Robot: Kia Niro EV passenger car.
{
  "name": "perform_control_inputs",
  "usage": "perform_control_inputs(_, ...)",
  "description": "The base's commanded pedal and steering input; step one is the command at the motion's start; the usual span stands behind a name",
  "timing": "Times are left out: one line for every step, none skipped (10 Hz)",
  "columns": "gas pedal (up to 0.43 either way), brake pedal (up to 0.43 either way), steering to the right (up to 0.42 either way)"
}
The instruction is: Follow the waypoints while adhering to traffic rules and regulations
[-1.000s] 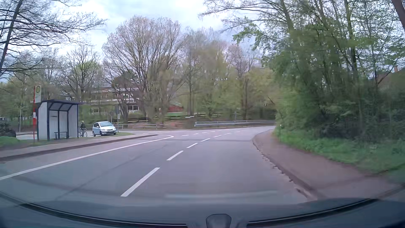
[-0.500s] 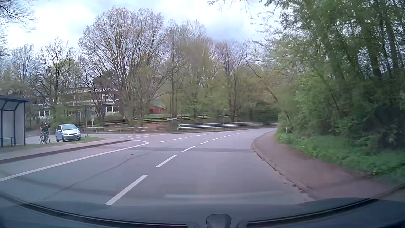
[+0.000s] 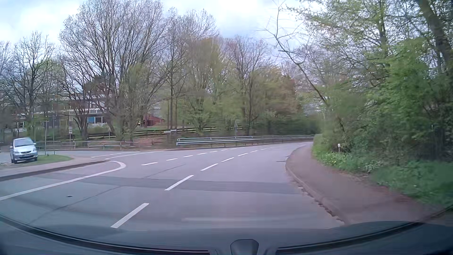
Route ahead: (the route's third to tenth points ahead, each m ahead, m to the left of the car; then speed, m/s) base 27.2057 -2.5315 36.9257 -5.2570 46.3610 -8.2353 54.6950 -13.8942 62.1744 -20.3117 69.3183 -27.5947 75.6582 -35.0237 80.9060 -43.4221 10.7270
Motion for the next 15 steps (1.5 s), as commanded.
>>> perform_control_inputs(0.098,0.0,0.049)
perform_control_inputs(0.087,0.0,0.051)
perform_control_inputs(0.087,0.0,0.054)
perform_control_inputs(0.079,0.0,0.055)
perform_control_inputs(0.079,0.0,0.055)
perform_control_inputs(0.079,0.0,0.055)
perform_control_inputs(0.079,0.0,0.055)
perform_control_inputs(0.079,0.0,0.058)
perform_control_inputs(0.079,0.0,0.062)
perform_control_inputs(0.079,0.0,0.062)
perform_control_inputs(0.079,0.0,0.062)
perform_control_inputs(0.079,0.0,0.06)
perform_control_inputs(0.079,0.0,0.057)
perform_control_inputs(0.079,0.0,0.056)
perform_control_inputs(0.079,0.0,0.056)
